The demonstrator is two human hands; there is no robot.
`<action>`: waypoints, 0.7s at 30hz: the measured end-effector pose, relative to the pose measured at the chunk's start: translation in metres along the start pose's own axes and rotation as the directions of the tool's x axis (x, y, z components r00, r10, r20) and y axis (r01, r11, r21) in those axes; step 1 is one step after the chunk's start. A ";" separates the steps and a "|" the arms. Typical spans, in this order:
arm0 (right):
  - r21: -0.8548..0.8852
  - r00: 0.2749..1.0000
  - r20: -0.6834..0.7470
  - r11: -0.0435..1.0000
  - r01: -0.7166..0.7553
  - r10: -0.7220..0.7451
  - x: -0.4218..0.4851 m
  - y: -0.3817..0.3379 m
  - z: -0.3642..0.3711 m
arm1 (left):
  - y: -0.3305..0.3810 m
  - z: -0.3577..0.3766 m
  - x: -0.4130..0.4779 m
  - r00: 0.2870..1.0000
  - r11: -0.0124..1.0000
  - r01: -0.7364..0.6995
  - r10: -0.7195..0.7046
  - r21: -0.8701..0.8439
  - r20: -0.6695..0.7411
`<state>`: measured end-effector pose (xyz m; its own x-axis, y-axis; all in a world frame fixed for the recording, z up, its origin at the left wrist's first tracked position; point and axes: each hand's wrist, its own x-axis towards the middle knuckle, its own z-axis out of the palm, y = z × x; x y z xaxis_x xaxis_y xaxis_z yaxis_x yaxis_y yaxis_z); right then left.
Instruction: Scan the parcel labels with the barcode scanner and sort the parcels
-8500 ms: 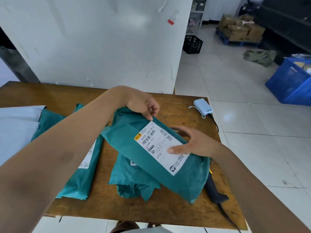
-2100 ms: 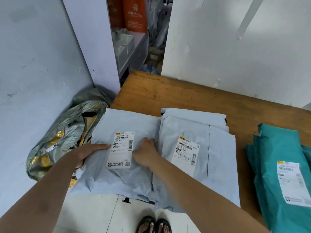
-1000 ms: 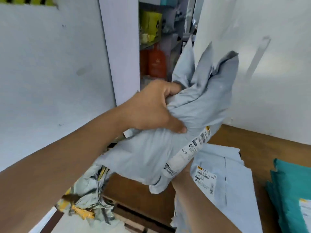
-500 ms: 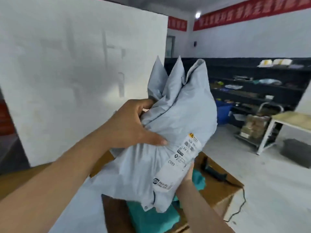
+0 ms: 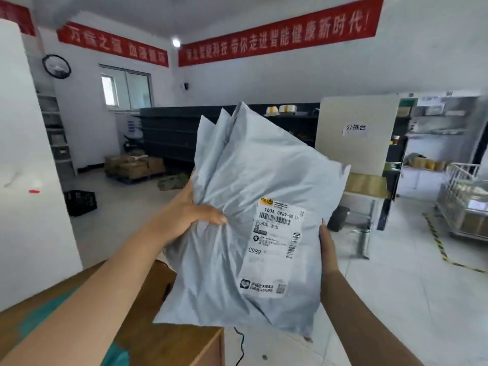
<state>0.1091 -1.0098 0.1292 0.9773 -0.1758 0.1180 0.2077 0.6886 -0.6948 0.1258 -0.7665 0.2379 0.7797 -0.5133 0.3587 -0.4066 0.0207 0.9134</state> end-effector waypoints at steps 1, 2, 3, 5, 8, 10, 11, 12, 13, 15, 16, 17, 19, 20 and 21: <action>0.007 0.999 0.053 1.000 0.003 -0.003 0.010 -0.013 -0.001 | -0.009 0.008 0.019 1.000 0.999 0.002 -0.003 -0.043 -0.021; -0.017 0.998 0.068 1.000 -0.003 0.004 0.024 -0.027 -0.005 | -0.017 0.015 0.038 0.999 0.996 0.001 -0.005 -0.086 -0.044; -0.028 0.998 0.059 1.000 -0.007 0.008 0.046 -0.038 -0.015 | -0.026 0.019 0.058 0.998 0.991 -0.009 0.000 -0.130 -0.069; -0.040 0.998 0.062 0.999 0.018 -0.016 0.093 -0.052 -0.034 | -0.043 0.024 0.101 0.995 0.980 -0.042 0.022 -0.197 -0.100; -0.090 0.998 0.058 0.996 0.029 -0.024 0.163 -0.070 -0.055 | -0.070 0.024 0.171 0.990 0.962 -0.031 -0.007 -0.271 -0.140; -0.095 0.994 0.108 0.995 0.033 -0.022 0.208 -0.086 -0.062 | -0.084 0.021 0.220 0.986 0.960 0.006 -0.053 -0.280 -0.159; -0.107 0.992 0.122 0.994 0.036 -0.023 0.231 -0.093 -0.068 | -0.090 0.019 0.246 0.984 0.961 0.024 -0.071 -0.276 -0.162; -0.114 0.990 0.136 0.993 0.043 -0.027 0.256 -0.099 -0.078 | -0.097 0.018 0.270 0.983 0.958 0.034 -0.084 -0.286 -0.166; -0.131 0.989 0.145 0.991 0.038 -0.019 0.279 -0.106 -0.086 | -0.105 0.017 0.292 0.981 0.951 0.042 -0.097 -0.307 -0.166; -0.144 0.986 0.166 0.989 0.018 0.006 0.321 -0.118 -0.103 | -0.121 0.019 0.332 0.980 0.937 0.063 -0.122 -0.343 -0.155; -0.150 0.983 0.184 0.989 0.013 0.015 0.342 -0.122 -0.111 | -0.132 0.021 0.351 0.980 0.932 0.066 -0.128 -0.356 -0.154; -0.159 0.980 0.196 0.987 0.018 0.014 0.361 -0.127 -0.118 | -0.145 0.023 0.369 0.977 0.927 0.056 -0.127 -0.370 -0.171; -0.182 0.985 0.171 0.983 0.009 0.023 0.403 -0.134 -0.130 | -0.172 0.024 0.403 0.964 0.916 0.017 -0.121 -0.400 -0.238; -0.199 0.985 0.168 0.980 0.014 0.021 0.427 -0.136 -0.135 | -0.187 0.023 0.419 0.954 0.912 -0.007 -0.117 -0.410 -0.277; -0.219 0.981 0.191 0.976 0.013 0.030 0.454 -0.137 -0.140 | -0.200 0.021 0.434 0.942 0.911 -0.028 -0.114 -0.412 -0.315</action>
<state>0.5188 -1.2821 0.1785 0.9729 -0.0171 0.2307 0.2062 0.5158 -0.8315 0.5357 -1.0115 0.2075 0.9309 -0.2155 0.2948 -0.1957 0.3870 0.9011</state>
